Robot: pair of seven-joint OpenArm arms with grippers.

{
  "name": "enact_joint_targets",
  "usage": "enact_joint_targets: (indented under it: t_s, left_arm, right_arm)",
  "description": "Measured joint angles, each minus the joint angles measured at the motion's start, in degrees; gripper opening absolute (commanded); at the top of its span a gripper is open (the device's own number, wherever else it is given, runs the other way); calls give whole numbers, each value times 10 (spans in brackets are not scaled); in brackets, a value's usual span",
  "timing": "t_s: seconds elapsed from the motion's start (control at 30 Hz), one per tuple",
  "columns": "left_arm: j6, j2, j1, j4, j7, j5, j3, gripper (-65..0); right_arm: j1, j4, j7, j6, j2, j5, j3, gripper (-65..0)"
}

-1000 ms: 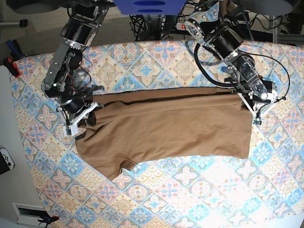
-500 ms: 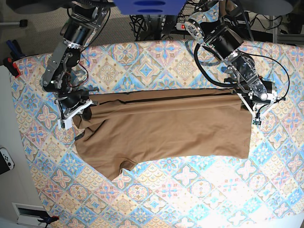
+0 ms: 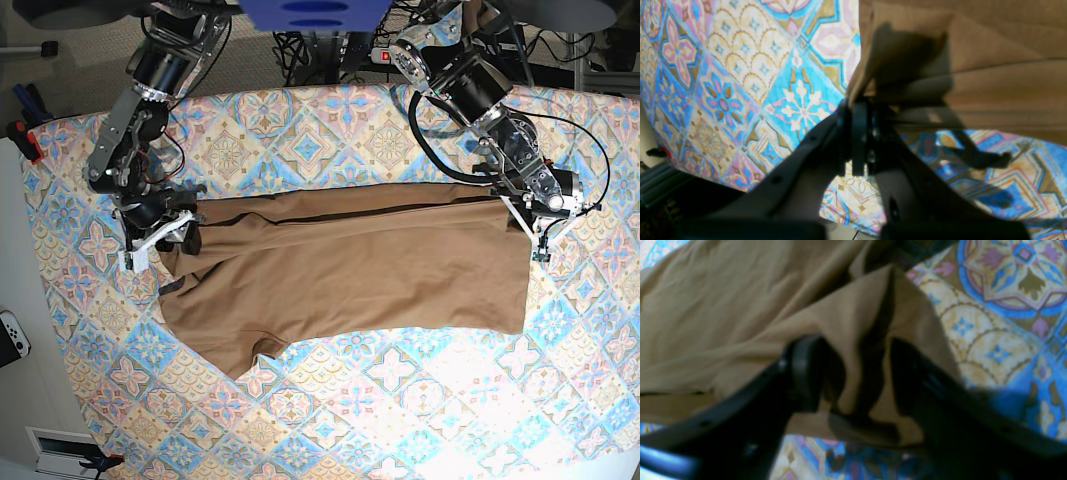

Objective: Layout the t-shirt on the table in an organized manner, then fold the t-shirt properly
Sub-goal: 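Lower the folded edge onto the shirt and release with the right gripper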

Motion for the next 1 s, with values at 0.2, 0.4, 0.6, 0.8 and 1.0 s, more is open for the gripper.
enact_joint_targets:
  t_s: [0.2, 0.4, 0.6, 0.8, 1.0]
  left_arm:
    - [0, 0, 11, 0, 4, 2, -1, -449]
    - [0, 0, 10, 0, 4, -1, -3, -322]
    - [0, 1, 8, 1, 0, -6, -3, -307]
    - [1, 0, 6, 93, 2, -143, -48, -307]
    - [2, -2, 9, 93, 3, -195, -66, -303]
  right_arm:
    - [-1, 4, -1, 0, 0, 0, 1, -296]
    - [0, 55, 4, 0, 1, 0, 2, -310]
    - [2, 58, 2, 0, 1, 0, 2, -308]
    - [2, 58, 2, 0, 1, 0, 2, -310]
    - [3, 57, 2, 0, 1, 0, 1, -311]
